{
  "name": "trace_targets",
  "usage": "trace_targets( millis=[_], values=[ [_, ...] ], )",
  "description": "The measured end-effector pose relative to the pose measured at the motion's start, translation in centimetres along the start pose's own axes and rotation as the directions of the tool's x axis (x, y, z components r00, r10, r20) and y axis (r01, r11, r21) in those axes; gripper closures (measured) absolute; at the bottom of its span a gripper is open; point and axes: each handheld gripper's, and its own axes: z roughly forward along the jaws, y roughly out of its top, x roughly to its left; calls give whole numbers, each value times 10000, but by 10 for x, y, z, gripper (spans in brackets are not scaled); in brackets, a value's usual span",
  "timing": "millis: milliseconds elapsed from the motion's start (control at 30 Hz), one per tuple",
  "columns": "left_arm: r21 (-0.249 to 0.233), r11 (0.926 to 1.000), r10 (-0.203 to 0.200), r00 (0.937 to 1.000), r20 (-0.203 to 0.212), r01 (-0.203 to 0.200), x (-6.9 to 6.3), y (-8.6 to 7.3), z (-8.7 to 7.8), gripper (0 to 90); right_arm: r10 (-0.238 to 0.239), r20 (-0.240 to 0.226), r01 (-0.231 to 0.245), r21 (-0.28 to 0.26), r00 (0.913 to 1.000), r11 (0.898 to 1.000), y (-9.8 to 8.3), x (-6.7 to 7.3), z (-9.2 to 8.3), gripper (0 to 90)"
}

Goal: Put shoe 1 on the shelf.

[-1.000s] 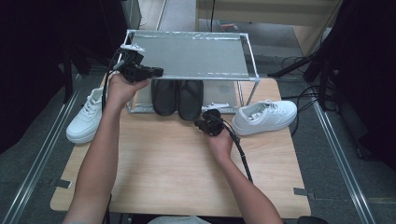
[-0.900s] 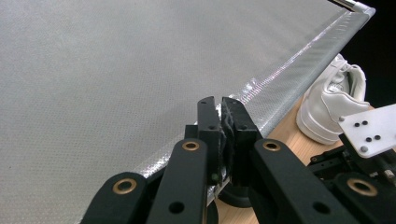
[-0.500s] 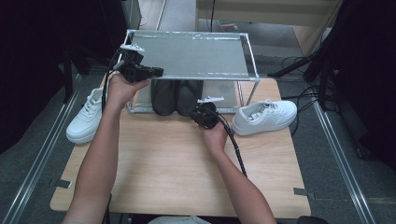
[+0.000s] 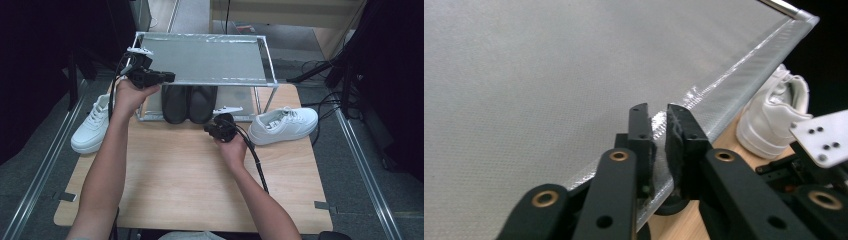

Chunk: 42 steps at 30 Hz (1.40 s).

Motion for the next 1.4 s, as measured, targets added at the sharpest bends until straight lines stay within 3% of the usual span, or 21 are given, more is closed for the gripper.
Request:
trace_targets(
  millis=[267,467,633,733,867,967,1067,1400],
  values=[
    [182,9998,-83,10000,38,83,-4,1,-7,646,-226,-525,223,-61,9984,9997,-11,5,-26,744],
    [164,9998,-131,9998,171,128,-12,0,-21,550,-1182,-618,1141,-653,9911,9913,-20,5,-45,631],
    [294,9996,-20,9998,188,14,-21,-3,-30,499,-887,-1147,816,-650,9894,9945,-20,4,-61,568],
    [316,9994,129,9997,203,-135,-23,-8,-35,471,-1005,-1229,925,-696,9873,9933,-23,3,-71,545],
    [372,9993,24,9994,332,-36,-25,-13,-42,461,-1185,-1144,1120,-611,9863,9918,-32,-1,-83,540],
    [466,9989,27,9996,283,-40,-28,-19,-46,452,-830,-1291,749,-670,9881,9949,-39,-7,-89,543],
    [578,9983,48,9998,189,-59,-29,-25,-51,446,-686,-1454,575,-794,9870,9952,-37,-9,-93,539],
    [780,9968,-190,9997,-141,200,-25,-47,-75,436,-894,-1439,770,-892,9856,9930,-30,-15,-94,529]
  ],
)
